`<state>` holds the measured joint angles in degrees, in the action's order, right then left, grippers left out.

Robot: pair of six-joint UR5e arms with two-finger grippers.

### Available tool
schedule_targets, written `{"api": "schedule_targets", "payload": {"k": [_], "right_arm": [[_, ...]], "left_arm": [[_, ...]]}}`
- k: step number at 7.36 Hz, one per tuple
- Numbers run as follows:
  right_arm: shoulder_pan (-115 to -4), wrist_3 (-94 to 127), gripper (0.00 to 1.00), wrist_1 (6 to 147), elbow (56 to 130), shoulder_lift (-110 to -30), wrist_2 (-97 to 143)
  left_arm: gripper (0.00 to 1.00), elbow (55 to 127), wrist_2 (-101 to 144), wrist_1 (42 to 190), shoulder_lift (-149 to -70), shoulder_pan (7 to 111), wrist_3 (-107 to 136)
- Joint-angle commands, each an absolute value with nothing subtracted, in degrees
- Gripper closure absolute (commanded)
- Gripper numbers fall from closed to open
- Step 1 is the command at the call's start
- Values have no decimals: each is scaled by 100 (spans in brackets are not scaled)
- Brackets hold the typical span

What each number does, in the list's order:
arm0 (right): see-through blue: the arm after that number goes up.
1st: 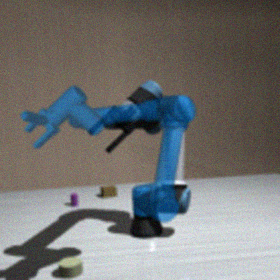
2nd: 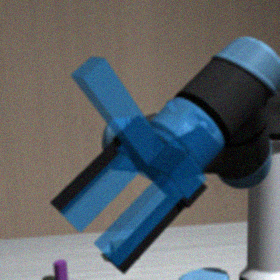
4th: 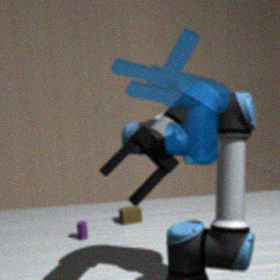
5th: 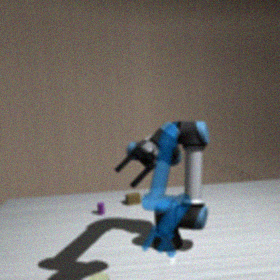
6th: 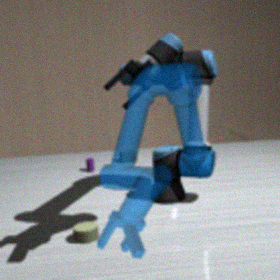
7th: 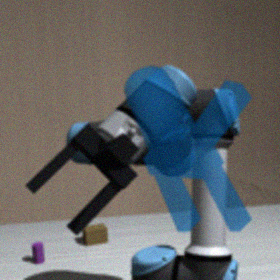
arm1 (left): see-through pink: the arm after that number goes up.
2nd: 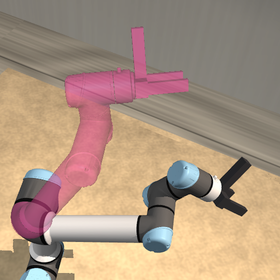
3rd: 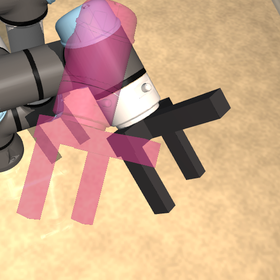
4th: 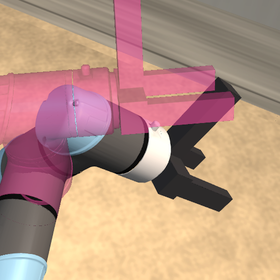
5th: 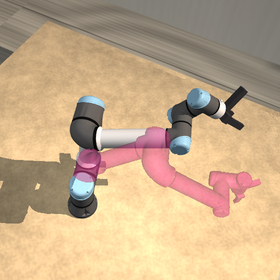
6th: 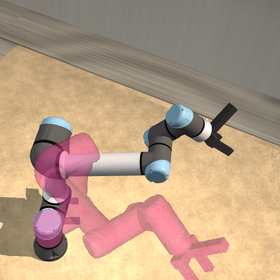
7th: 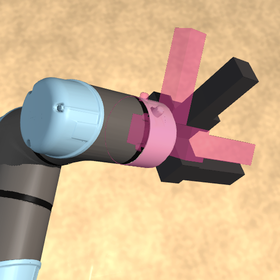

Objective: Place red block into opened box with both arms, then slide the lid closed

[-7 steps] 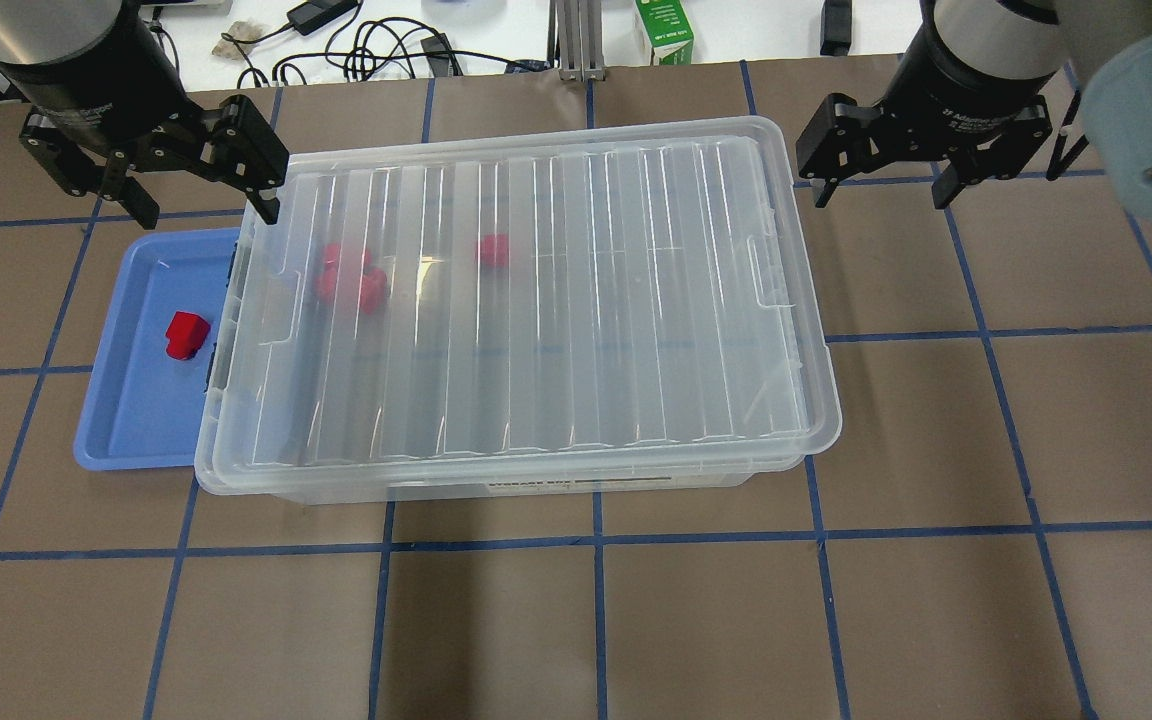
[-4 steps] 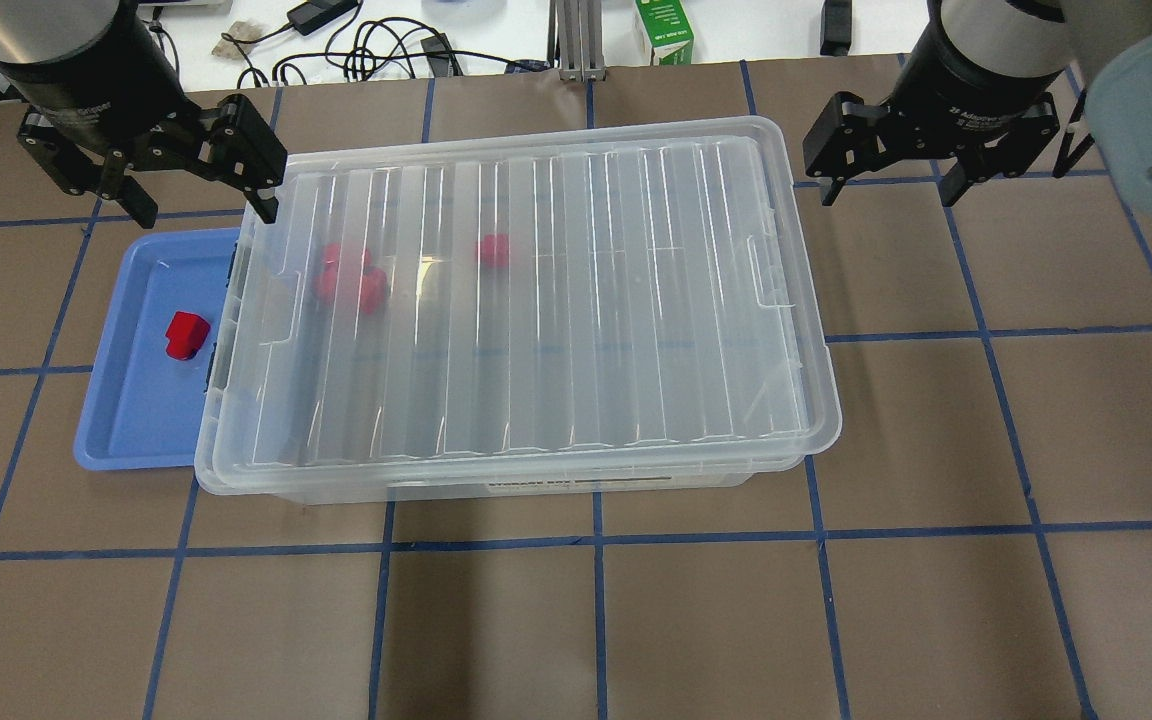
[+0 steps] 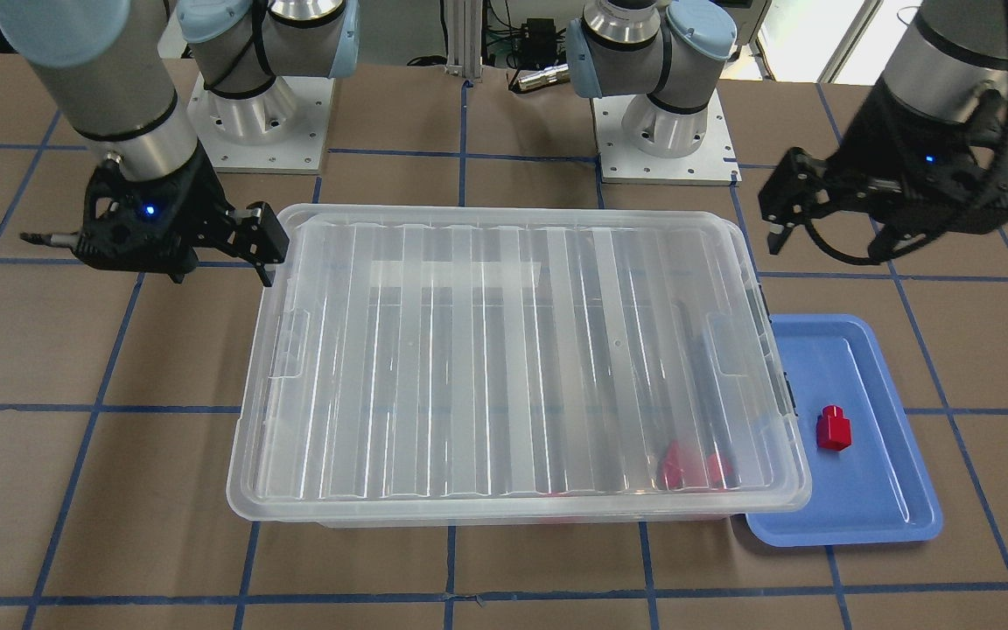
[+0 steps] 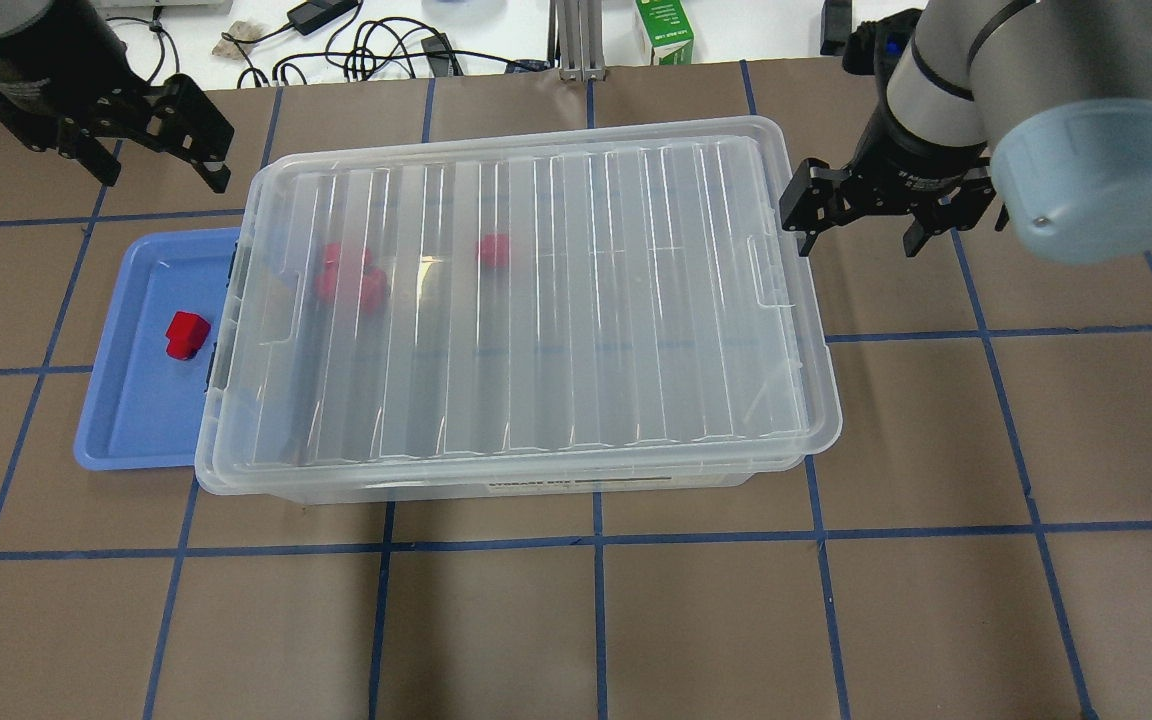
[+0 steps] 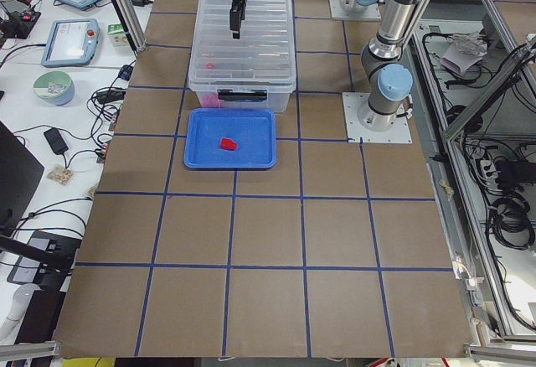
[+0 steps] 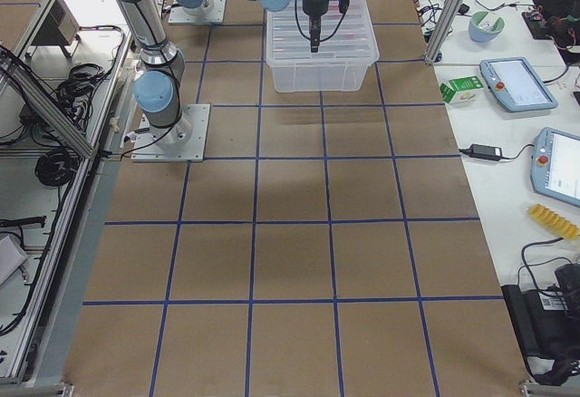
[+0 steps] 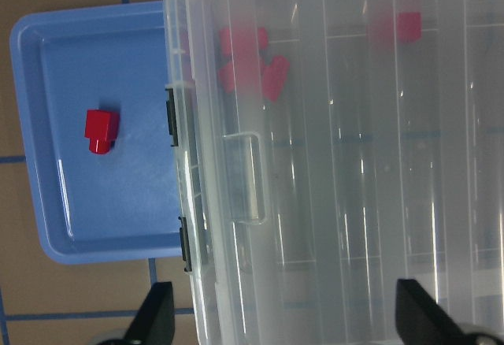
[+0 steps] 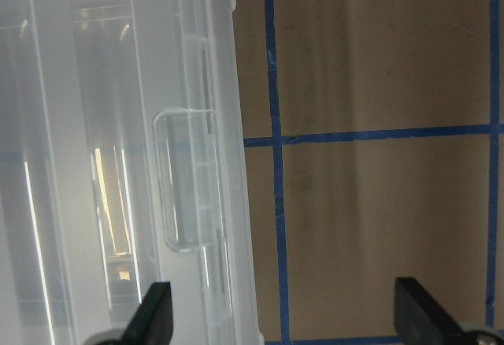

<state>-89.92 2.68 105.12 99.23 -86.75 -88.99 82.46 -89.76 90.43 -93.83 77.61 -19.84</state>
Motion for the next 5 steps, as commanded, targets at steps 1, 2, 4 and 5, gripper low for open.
{"api": "schedule_targets", "payload": {"k": [1,2,4,5], "right_arm": [[-8991,255,0,11240,10178,-8254,-8930],[-8991,229,0,11276,10186,-8227,-8895],[-8991,202,0,11285,10222,-8148,-8912],[-8991,211,0,11285,10230,-8104,-9043]], "left_arm": [[0,8358,-8449,8886,-9850,6579,-3385],[0,8463,-8472,8851,-10087,6461,-3958],[0,8735,-8692,7816,-10571,6180,-4437],[0,8876,-8692,7552,-10799,6153,-4465]]}}
